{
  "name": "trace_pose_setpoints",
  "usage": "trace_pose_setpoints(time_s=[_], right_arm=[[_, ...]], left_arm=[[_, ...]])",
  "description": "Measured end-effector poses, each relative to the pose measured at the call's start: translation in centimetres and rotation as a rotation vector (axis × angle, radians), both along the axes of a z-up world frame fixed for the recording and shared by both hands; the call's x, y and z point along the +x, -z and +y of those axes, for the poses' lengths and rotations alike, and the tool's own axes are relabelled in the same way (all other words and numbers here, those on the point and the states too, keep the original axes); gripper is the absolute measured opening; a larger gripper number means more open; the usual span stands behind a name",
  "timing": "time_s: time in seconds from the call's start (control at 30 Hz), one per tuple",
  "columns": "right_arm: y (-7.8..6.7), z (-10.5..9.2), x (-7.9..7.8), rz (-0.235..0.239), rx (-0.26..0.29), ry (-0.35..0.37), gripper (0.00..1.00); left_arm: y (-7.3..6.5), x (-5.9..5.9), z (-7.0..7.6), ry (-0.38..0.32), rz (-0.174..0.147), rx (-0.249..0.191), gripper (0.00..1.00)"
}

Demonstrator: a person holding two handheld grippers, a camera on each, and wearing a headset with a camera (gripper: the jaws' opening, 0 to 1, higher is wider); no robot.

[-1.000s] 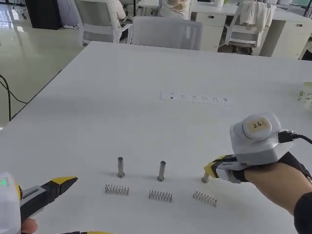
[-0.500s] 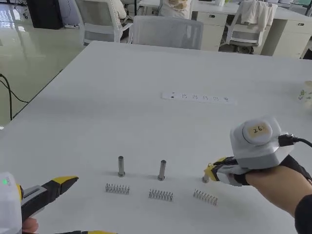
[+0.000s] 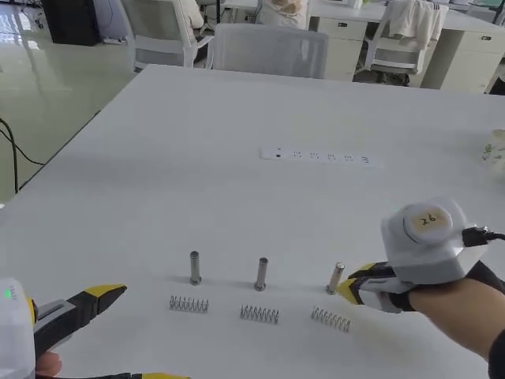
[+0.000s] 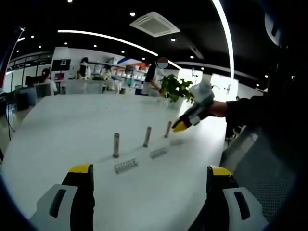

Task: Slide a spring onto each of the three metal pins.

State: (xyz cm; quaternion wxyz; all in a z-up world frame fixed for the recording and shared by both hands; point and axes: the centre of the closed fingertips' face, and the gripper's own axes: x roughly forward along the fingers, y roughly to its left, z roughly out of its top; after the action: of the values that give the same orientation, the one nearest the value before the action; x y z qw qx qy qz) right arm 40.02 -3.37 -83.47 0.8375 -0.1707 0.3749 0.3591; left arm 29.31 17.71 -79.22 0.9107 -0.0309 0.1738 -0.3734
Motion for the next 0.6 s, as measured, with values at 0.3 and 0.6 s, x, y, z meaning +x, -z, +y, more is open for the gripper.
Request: trace_pose_setpoints(time_s=[0.3,0.6], right_arm=[[0.2,0.7,-1.5,0.036,0.018,-0.061,0.15],[1.7,0.7,-2.9,0.077,-0.041,-0.125,0.14]], left_arm=[[0.0,0.0,0.0,0.0,0.002,-0.001,0.94],[0.1,0.0,-0.2,0.004,0.003,0.001,0.94]])
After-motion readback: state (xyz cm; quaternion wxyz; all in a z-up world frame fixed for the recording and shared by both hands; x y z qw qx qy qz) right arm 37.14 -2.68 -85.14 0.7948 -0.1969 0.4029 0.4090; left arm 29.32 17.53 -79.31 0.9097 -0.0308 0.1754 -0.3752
